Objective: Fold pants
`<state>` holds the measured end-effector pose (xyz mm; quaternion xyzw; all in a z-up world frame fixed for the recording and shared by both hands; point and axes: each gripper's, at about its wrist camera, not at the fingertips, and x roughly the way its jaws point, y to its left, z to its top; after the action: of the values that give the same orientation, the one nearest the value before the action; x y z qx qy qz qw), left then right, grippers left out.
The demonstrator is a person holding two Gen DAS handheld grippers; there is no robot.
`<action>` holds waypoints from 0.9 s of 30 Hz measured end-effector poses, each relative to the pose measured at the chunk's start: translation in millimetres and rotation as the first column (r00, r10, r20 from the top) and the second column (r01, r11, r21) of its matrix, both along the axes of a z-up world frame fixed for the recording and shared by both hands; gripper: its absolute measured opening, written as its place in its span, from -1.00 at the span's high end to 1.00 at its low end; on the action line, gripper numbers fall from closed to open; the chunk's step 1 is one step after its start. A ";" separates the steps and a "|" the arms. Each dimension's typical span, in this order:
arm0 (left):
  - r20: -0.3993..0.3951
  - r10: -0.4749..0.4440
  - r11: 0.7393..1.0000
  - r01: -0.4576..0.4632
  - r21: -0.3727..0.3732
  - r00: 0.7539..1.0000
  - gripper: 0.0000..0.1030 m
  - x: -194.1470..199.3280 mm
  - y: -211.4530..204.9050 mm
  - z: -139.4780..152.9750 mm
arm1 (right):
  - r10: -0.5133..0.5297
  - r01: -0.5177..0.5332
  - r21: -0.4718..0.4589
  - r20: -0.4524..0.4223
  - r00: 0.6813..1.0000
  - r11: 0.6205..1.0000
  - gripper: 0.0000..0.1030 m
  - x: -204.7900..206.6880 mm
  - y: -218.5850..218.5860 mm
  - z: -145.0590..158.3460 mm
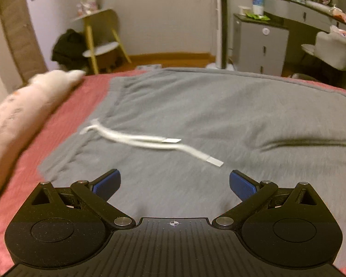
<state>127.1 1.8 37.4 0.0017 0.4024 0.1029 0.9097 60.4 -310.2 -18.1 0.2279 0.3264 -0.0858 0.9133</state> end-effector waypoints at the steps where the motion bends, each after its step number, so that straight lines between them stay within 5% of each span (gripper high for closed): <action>1: -0.018 -0.008 1.000 0.008 -0.010 1.000 -1.00 13.7 -1.2 -6.5 | -0.022 0.022 0.012 -0.029 0.999 1.000 -0.92 9.7 -10.5 -9.6; 5: -0.039 0.022 1.000 -0.022 0.004 0.999 -1.00 39.3 1.1 -42.4 | -0.068 0.078 0.061 -0.147 0.987 0.995 -0.92 32.7 -39.6 -47.1; 7: -0.062 0.053 0.998 -0.052 0.017 0.997 -1.00 41.2 4.4 -61.5 | -0.066 0.078 0.089 -0.138 0.988 0.993 -0.93 32.5 -46.9 -60.9; 12: -0.042 0.106 0.992 -0.108 -0.067 0.994 -1.00 43.5 25.3 -75.4 | -0.008 0.000 -0.042 -0.173 0.985 0.999 -0.93 41.2 -29.4 -65.5; 15: 0.024 0.132 0.991 -0.132 -0.012 0.991 -1.00 45.3 30.0 -72.5 | -0.001 -0.048 -0.165 -0.287 0.958 0.985 -0.93 61.1 -9.7 -61.8; 17: 0.072 0.155 0.988 -0.156 0.003 0.985 -1.00 44.0 34.4 -72.2 | 0.012 -0.068 -0.141 -0.366 0.931 0.988 -0.93 85.1 -14.9 -44.0; 20: 0.135 0.180 0.984 -0.178 -0.027 0.974 -1.00 41.2 44.0 -72.9 | -0.029 -0.010 -0.177 -0.215 0.976 0.984 -0.93 118.3 -32.6 -4.3; 24: 0.181 0.237 0.970 -0.223 -0.092 0.955 -1.00 42.0 61.3 -76.7 | -0.075 0.057 -0.143 -0.126 0.989 0.988 -0.89 204.8 -72.9 16.0; 27: 0.202 0.292 0.952 -0.263 -0.157 0.935 -1.00 41.1 73.3 -83.7 | -0.150 0.150 -0.007 -0.131 0.980 0.989 -0.37 270.5 -110.2 7.3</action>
<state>168.2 75.1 -46.3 -0.1248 0.2997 0.2042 0.9235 330.9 -420.4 -10.8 0.2468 0.3678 -0.1687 0.8805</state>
